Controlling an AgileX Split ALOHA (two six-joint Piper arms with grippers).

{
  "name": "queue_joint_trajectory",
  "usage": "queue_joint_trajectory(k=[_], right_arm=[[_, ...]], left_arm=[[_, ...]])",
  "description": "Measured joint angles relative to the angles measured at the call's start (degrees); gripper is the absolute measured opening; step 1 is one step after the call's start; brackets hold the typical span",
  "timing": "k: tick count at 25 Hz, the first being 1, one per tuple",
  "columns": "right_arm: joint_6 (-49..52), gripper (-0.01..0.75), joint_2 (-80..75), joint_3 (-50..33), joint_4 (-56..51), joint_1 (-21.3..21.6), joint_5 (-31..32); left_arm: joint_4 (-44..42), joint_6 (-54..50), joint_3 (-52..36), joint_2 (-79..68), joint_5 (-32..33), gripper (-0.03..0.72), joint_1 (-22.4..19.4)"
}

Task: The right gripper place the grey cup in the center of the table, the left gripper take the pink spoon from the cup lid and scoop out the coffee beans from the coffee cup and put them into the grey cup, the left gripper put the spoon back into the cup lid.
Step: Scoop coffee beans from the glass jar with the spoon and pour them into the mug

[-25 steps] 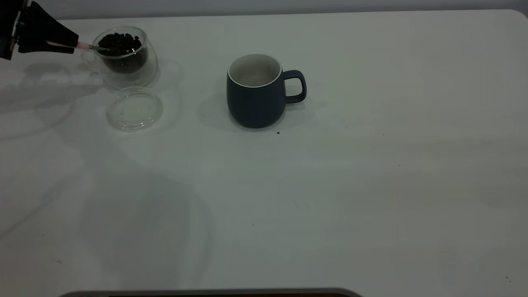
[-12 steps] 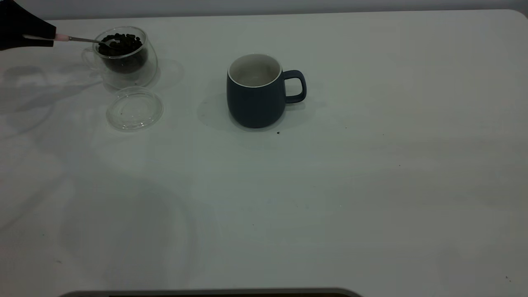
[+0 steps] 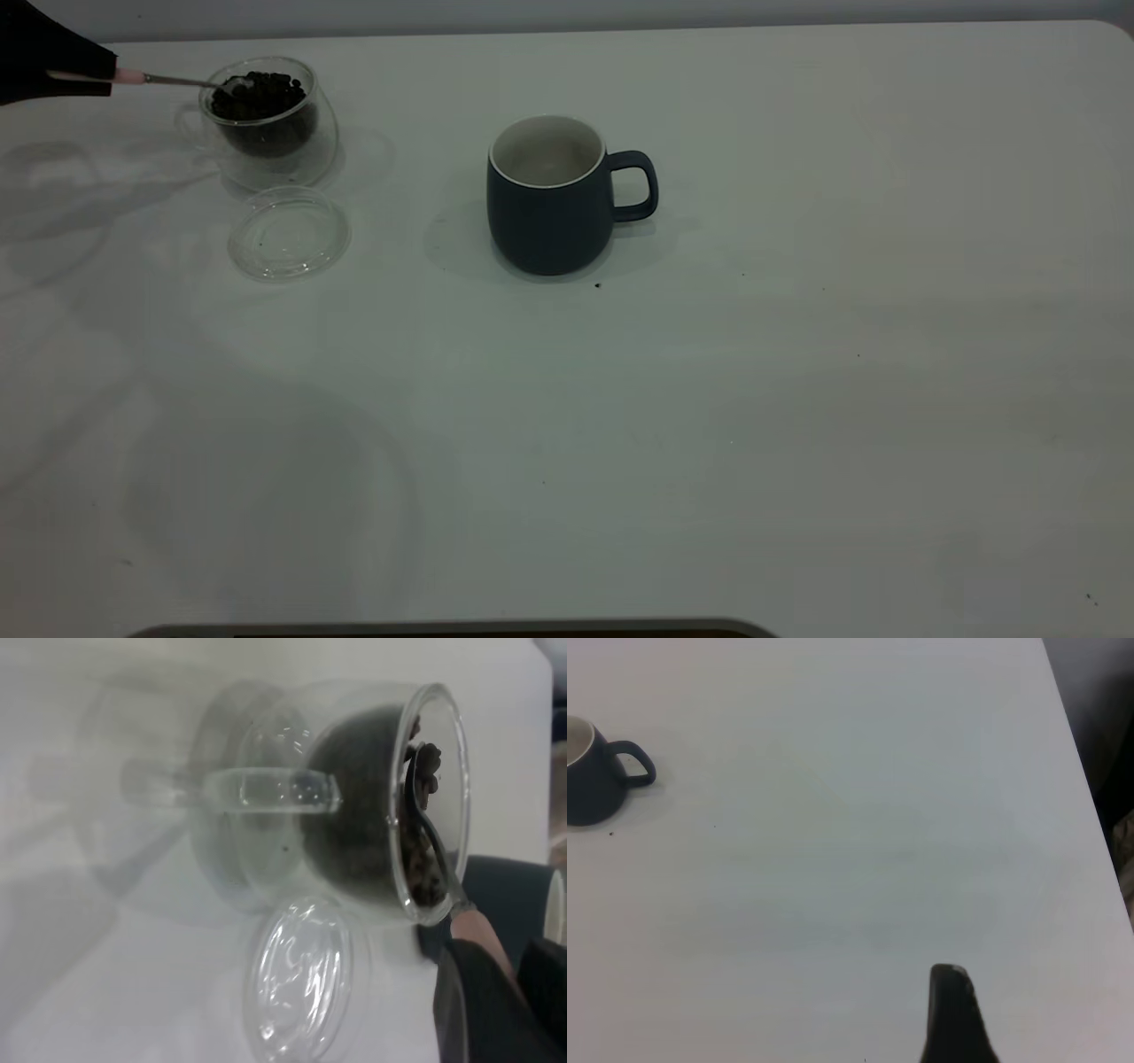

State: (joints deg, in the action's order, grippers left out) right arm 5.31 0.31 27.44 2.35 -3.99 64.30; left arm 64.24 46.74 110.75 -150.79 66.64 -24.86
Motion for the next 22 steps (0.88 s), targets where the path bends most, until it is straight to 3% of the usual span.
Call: queue_joint_trajectory(k=[6,22], right_arm=[[0.0,0.520,0.0,0.0,0.0,0.0,0.0],[0.0,0.520,0.0,0.0,0.0,0.0,0.0]], left_arm=[[3.8,-1.3,0.0,0.0,0.0,0.130,0.0],[1.6,-6.5,0.0,0.1,0.2,0.130,0.5]])
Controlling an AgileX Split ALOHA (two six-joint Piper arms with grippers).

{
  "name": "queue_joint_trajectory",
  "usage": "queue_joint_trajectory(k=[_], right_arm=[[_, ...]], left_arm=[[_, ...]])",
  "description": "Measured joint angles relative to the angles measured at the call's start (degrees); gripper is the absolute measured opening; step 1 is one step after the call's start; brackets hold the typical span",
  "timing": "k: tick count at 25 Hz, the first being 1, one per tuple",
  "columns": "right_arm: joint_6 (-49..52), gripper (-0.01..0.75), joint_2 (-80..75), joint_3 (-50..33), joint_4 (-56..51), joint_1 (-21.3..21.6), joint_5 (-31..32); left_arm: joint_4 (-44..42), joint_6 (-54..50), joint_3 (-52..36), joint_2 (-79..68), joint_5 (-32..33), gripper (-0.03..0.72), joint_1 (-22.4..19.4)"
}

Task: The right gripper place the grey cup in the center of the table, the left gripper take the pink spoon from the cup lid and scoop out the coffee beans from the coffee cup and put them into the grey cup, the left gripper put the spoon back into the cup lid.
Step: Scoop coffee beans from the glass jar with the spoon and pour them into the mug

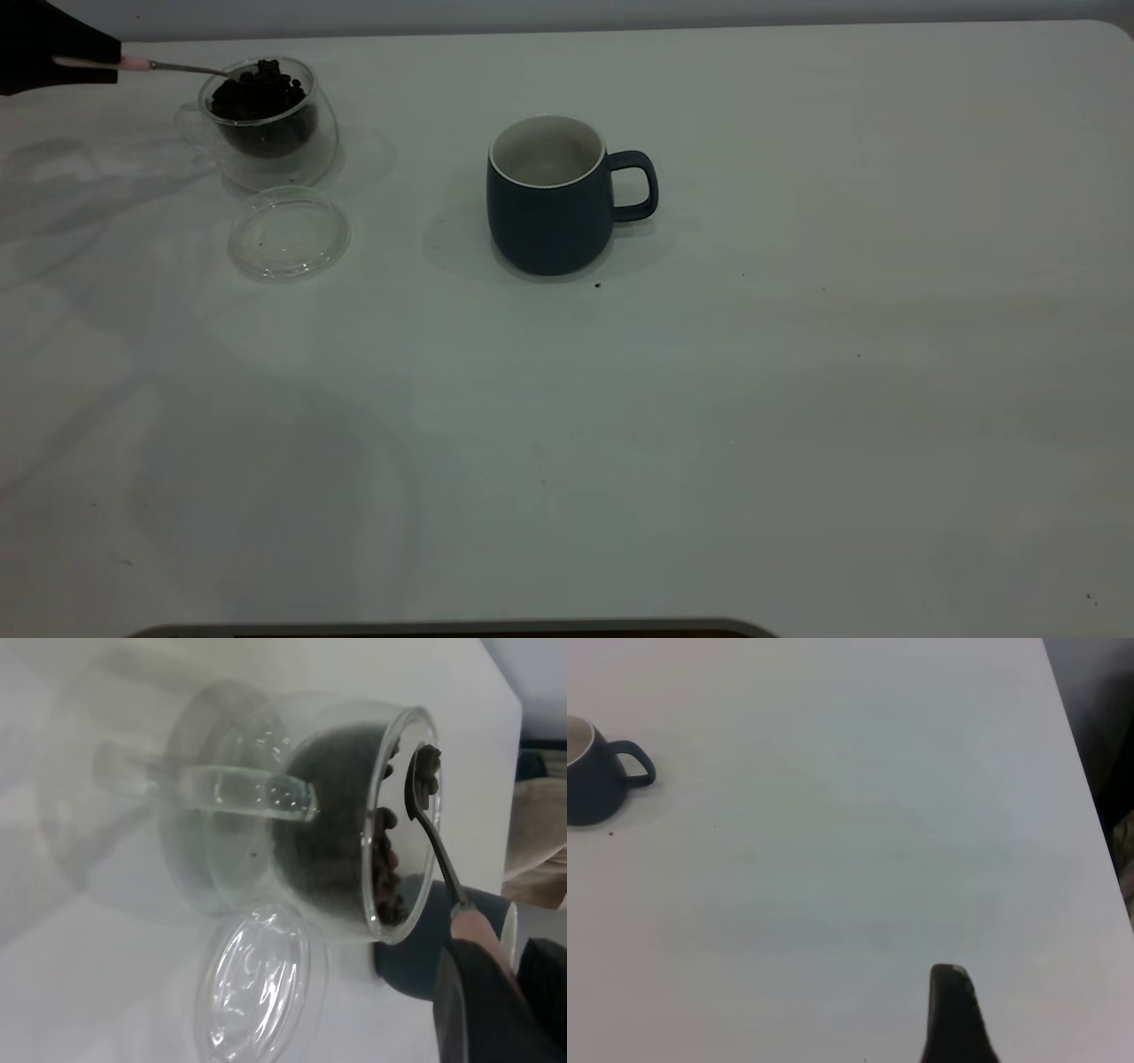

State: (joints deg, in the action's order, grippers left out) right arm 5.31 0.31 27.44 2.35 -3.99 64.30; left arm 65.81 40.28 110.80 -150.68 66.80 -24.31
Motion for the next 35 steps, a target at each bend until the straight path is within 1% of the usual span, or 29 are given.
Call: queue_joint_trajectory(k=[5,19,29,35], right_arm=[[0.0,0.520,0.0,0.0,0.0,0.0,0.0],[0.0,0.520,0.0,0.0,0.0,0.0,0.0],[0.0,0.520,0.0,0.0,0.0,0.0,0.0],[0.0,0.520,0.0,0.0,0.0,0.0,0.0]], left_arm=[[0.3,-0.9,0.0,0.1,0.0,0.130,1.0],[1.6,-1.4,0.0,3.1,0.0,0.130,6.5],[1.6,-1.5,0.0,3.3,0.0,0.130,13.5],[1.6,-1.6,0.0,3.3,0.0,0.130,15.4]])
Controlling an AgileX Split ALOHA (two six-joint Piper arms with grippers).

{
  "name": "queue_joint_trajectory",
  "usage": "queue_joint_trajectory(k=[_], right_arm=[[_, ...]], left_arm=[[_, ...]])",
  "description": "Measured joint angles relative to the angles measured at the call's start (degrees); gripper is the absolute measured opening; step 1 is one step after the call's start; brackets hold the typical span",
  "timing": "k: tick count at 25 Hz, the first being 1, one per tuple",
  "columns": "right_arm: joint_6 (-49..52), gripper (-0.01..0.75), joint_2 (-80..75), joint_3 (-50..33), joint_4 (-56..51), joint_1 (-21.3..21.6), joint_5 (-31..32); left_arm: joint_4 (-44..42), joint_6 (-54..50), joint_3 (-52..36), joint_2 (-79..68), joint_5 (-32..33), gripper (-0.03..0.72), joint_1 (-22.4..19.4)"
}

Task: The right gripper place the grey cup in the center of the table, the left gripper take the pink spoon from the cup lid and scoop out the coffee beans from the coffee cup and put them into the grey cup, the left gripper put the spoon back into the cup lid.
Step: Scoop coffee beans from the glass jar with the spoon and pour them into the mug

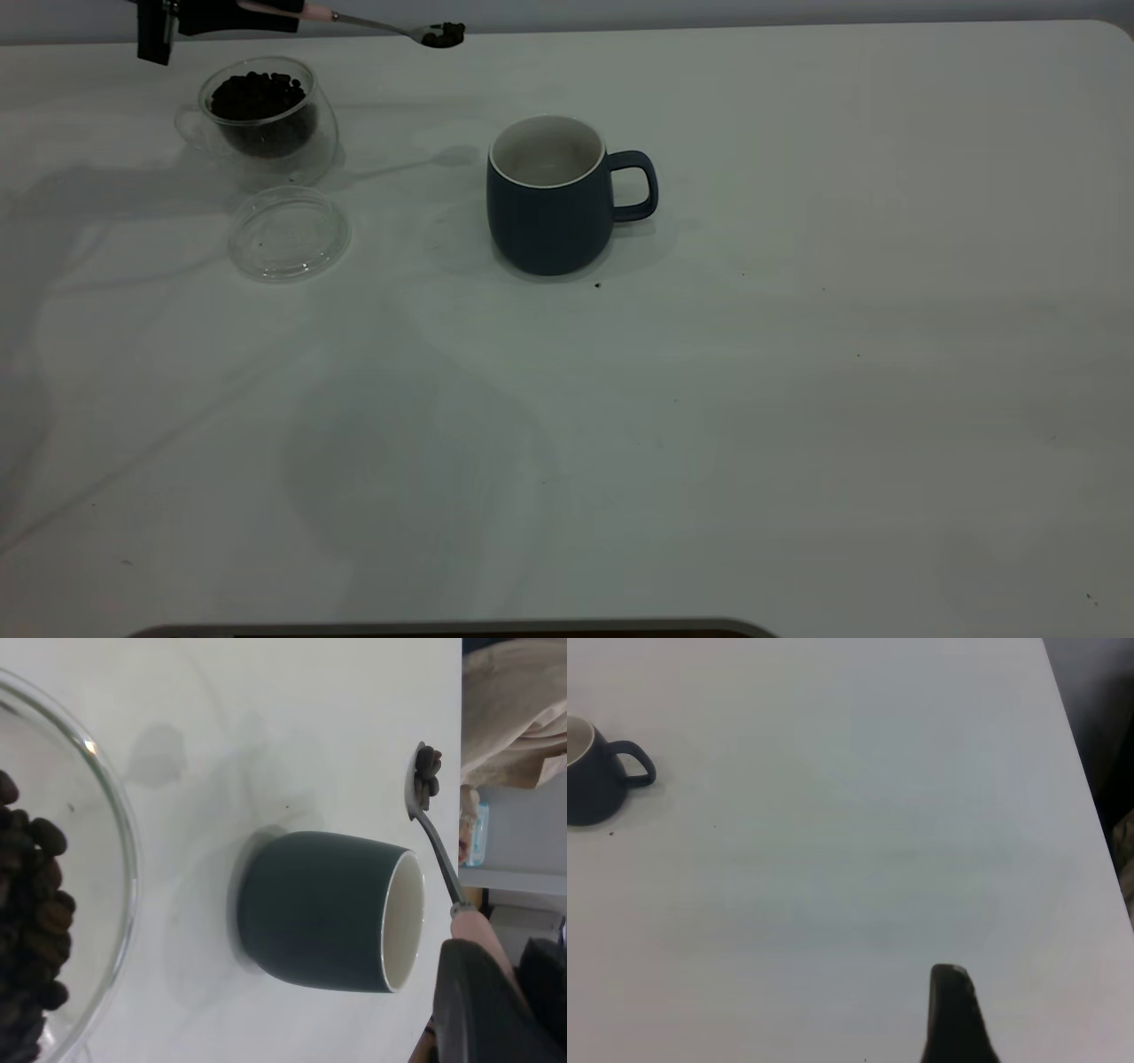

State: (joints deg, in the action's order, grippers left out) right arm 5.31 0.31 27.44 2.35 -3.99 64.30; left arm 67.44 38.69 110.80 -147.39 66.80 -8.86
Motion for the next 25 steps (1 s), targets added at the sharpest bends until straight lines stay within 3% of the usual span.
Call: queue_joint_trajectory(k=[25], right_arm=[[0.0,0.520,0.0,0.0,-0.1,0.0,0.0]], left_arm=[[-4.0,-3.0,0.0,0.0,0.0,0.129,3.1]])
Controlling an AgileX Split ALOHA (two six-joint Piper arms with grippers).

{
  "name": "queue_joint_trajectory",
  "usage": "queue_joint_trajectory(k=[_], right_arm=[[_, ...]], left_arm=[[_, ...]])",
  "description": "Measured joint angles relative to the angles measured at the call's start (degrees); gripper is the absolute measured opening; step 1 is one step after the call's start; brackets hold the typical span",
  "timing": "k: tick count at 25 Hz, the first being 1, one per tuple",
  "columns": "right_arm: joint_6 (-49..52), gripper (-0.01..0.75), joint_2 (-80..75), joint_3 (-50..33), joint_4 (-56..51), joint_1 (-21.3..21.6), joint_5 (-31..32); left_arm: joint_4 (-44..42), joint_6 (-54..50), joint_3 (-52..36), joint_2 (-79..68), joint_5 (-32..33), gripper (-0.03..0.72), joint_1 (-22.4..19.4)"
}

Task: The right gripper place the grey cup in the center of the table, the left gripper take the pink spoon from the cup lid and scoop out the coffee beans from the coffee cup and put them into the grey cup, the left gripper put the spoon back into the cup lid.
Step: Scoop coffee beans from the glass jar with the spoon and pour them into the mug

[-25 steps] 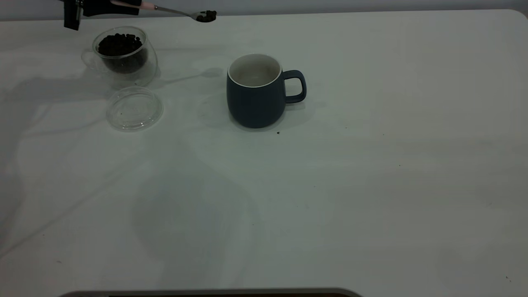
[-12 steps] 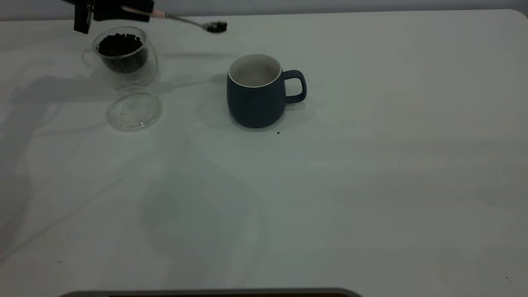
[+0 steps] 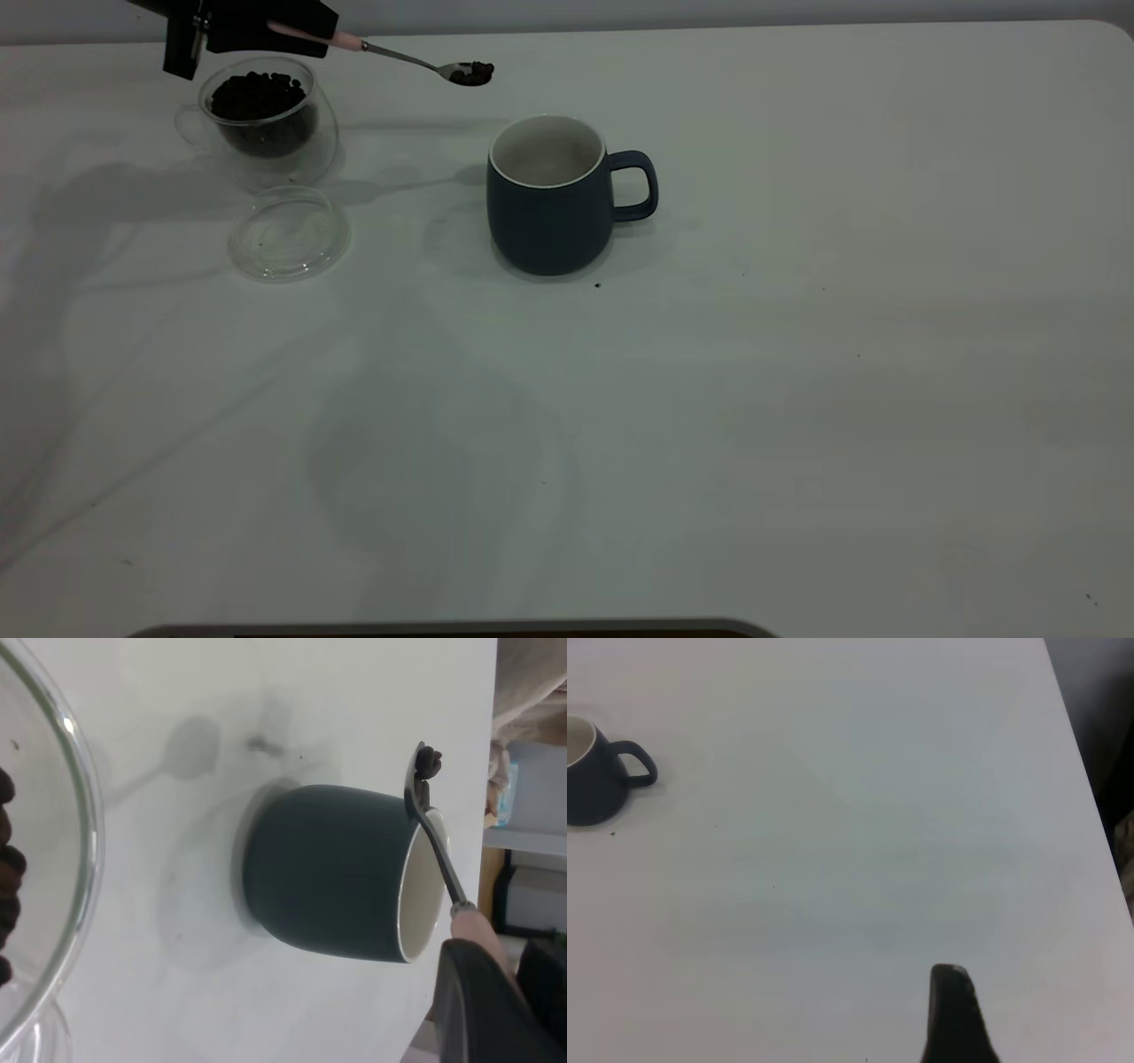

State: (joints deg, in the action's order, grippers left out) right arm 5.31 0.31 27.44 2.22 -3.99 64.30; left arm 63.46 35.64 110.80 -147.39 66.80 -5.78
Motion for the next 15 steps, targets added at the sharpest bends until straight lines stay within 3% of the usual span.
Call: queue_joint_trajectory(k=[8,15], right_arm=[[0.0,0.520,0.0,0.0,0.0,0.0,0.0],[0.0,0.519,0.0,0.0,0.0,0.0,0.0]], left_arm=[[-0.1,0.0,0.0,0.0,0.0,0.129,5.1],[-1.9,0.1,0.0,0.0,0.0,0.129,5.7]])
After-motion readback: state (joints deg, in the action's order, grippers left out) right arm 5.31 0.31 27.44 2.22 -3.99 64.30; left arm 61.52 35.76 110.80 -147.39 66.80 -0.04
